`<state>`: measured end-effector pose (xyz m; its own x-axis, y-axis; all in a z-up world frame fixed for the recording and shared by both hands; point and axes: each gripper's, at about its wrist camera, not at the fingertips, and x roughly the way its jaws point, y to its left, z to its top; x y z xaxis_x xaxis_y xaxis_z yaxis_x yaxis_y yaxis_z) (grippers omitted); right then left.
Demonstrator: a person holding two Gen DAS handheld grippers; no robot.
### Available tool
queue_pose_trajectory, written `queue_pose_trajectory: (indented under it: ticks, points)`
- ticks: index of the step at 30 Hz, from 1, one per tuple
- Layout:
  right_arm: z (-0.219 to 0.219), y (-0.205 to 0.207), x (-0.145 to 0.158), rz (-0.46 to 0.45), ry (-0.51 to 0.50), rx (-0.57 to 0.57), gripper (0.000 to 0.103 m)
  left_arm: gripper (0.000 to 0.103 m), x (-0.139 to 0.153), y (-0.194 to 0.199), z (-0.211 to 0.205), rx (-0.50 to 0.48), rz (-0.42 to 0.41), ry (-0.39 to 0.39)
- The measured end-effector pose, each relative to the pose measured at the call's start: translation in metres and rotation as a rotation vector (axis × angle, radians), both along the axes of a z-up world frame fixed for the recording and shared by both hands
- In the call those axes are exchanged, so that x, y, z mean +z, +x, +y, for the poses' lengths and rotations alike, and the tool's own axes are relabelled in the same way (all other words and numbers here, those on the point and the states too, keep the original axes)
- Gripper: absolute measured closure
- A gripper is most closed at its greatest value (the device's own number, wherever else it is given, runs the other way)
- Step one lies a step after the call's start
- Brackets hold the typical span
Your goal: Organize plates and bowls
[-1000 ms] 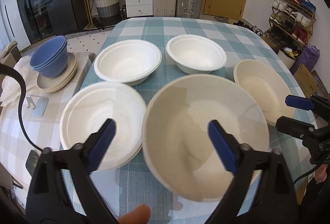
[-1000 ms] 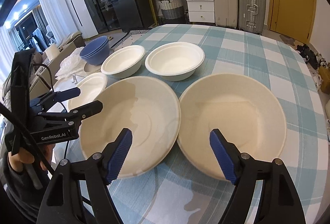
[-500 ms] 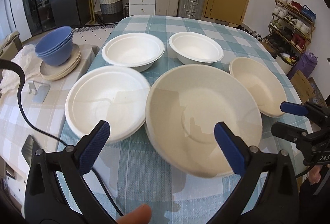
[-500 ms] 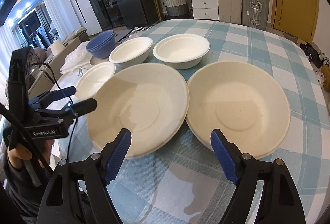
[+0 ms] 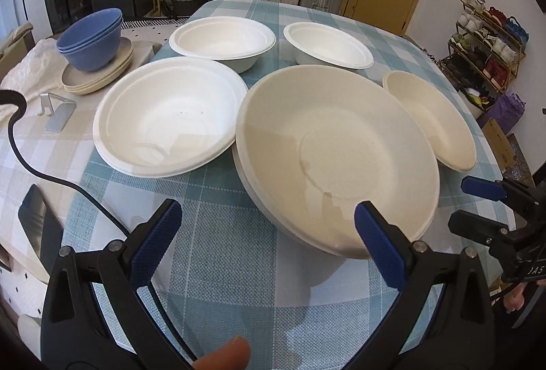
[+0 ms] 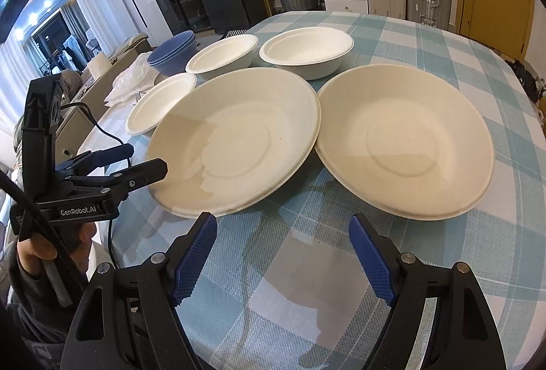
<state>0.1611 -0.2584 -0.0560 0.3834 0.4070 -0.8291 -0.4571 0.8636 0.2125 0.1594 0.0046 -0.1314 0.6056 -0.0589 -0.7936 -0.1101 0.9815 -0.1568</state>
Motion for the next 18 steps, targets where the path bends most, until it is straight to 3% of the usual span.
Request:
queue_pose_trajectory:
  ticks: [18]
  points:
    - [0.026, 0.049, 0.027, -0.051, -0.105, 0.070, 0.022, 0.002, -0.001, 0.011, 0.000, 0.049, -0.003, -0.027]
